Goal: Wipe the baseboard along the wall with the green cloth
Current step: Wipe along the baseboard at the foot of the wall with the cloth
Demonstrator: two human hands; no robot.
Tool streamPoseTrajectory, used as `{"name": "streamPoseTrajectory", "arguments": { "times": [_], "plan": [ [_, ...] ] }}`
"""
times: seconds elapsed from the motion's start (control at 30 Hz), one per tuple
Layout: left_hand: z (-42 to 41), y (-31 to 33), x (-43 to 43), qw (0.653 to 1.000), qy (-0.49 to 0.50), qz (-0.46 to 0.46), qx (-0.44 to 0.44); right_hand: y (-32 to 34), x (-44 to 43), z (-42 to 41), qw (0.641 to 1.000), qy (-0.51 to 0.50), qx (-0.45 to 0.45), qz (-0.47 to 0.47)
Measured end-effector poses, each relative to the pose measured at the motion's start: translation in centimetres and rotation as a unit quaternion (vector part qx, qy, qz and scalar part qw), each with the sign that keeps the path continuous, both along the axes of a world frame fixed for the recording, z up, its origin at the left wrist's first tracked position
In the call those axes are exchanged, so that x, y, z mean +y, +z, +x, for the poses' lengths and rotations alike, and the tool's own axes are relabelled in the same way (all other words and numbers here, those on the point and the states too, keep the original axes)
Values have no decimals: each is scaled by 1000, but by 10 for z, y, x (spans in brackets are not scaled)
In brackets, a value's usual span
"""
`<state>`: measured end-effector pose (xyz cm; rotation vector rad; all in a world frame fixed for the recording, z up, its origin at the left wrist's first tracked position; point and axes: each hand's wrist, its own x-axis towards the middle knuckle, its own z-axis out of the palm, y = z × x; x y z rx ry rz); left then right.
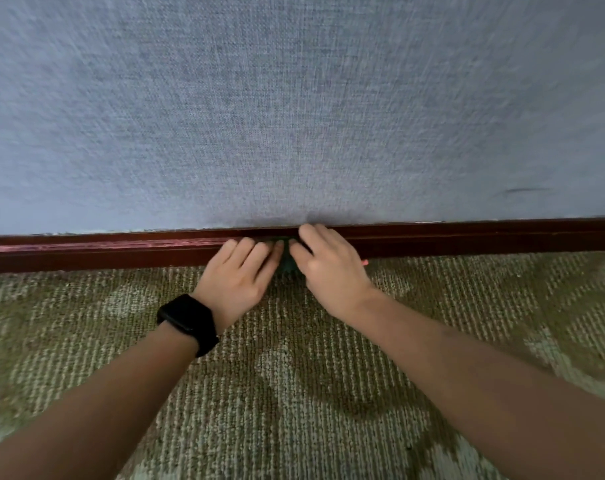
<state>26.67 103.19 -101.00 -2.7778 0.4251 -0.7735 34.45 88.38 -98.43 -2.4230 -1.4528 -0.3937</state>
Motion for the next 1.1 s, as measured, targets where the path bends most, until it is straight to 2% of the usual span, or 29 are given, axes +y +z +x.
{"name": "streamPoseTrajectory", "arguments": {
  "times": [0.1,0.23,0.47,0.7,0.93,1.1],
  "plan": [
    [-1,3,-2,1000,10,1,6,1,-3,1,1000,10,-6,10],
    [3,5,-20,1000,21,-9,-2,9,-21,12,999,28,-23,-25],
    [41,9,-70,999,-29,-16,-9,10,-82,36,996,-47,-7,-77],
    [38,7,-59,999,-42,-5,-23,8,-65,23,995,-86,22,-49],
    [-12,12,19,1000,-8,20,6,3,11,-5,999,31,-37,-19],
    [-37,18,54,998,18,62,10,2,51,-20,993,67,-91,-24]
  ]
}}
